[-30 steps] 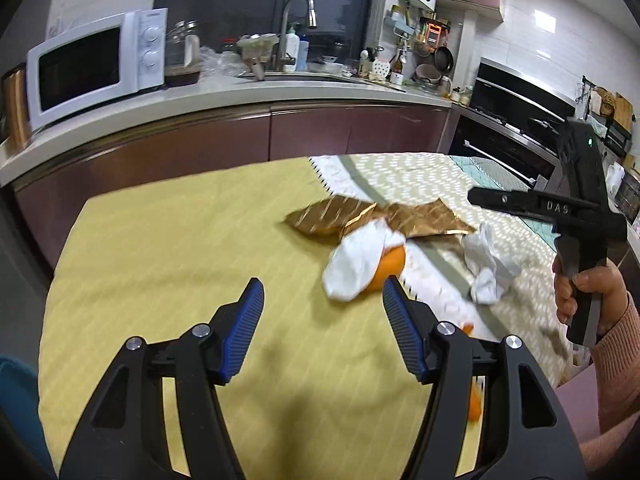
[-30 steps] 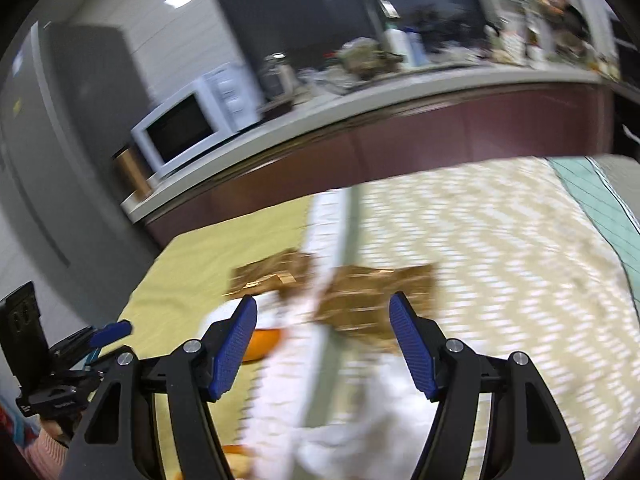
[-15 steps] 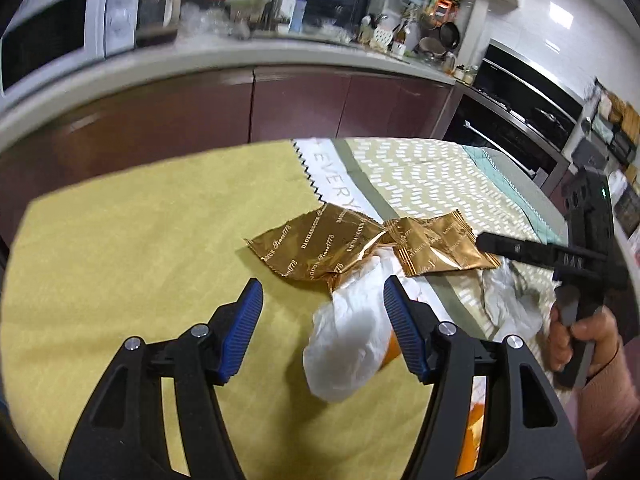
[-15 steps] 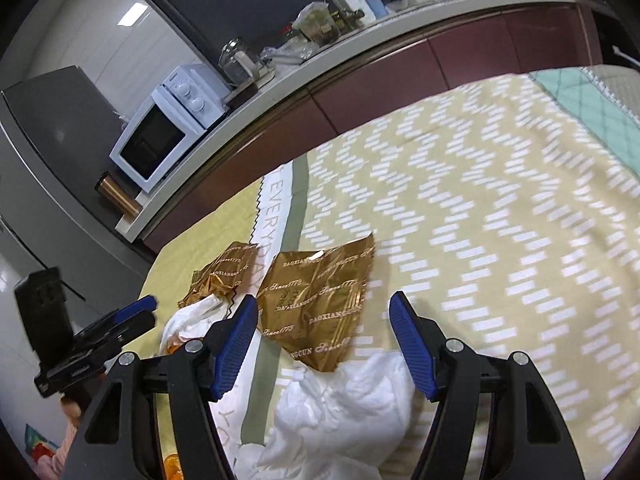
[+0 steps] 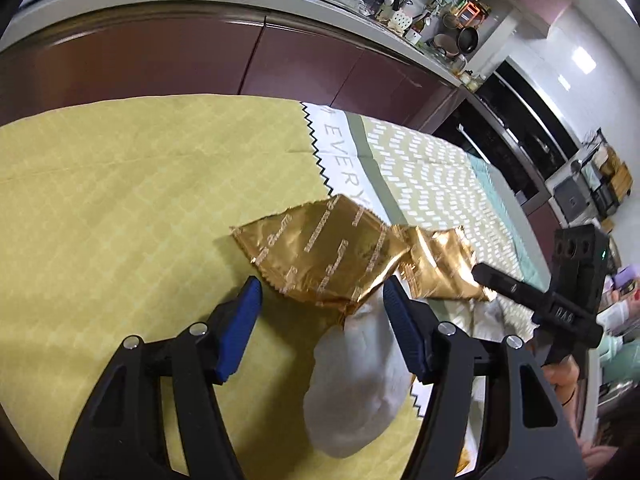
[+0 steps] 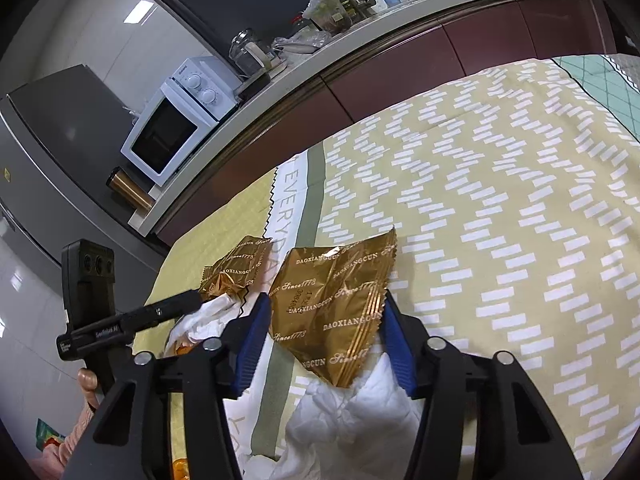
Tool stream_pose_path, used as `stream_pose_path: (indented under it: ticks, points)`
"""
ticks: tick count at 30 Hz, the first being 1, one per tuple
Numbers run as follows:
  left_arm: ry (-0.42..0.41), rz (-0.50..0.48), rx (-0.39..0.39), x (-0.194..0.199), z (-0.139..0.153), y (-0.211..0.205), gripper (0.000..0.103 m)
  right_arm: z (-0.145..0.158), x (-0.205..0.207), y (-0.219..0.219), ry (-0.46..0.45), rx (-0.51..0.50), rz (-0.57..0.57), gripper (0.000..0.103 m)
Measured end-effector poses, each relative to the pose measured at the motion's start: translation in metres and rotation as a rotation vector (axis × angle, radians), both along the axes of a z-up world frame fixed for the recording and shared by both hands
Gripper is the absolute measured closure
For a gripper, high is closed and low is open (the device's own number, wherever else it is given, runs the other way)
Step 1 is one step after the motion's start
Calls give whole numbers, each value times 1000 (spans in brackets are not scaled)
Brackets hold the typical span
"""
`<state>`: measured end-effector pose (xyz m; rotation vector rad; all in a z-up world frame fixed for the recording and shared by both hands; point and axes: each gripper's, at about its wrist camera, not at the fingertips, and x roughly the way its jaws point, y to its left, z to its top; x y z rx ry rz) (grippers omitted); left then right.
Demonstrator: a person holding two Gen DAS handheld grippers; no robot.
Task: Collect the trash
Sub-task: 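Grasp a gold wrapper with the left tool while the right tool grasps another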
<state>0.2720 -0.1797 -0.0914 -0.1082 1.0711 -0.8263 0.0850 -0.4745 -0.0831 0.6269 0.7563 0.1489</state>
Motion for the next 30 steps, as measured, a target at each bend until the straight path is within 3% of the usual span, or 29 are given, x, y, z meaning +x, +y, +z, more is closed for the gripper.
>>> stream_pose_path:
  ticks: [6,7,9,13,17,24,30]
  points:
    - [59,8,-40,10,-7,-9,48,0,0,2,-9,5,16,73]
    - [65,4,-46,10,-8,-11,56,0,0,3,-9,6,20,74]
    - [103,-9,-66,12,-13,-16,60,0,1,5,-12,2,26,77]
    - [88,-7,-56,13,-17,-22,72,3,2,9,-24,-3,36,81]
    - [82,-7,-58,12,-19,-25,96,5,4,12,-35,-8,41,89]
    - [7,10,-67,6,-9,-24,100,11,2,14,-71,-21,34,97]
    - [-94,29,-58,-6,16,-17,101,19,-2,11,-106,-21,21,101]
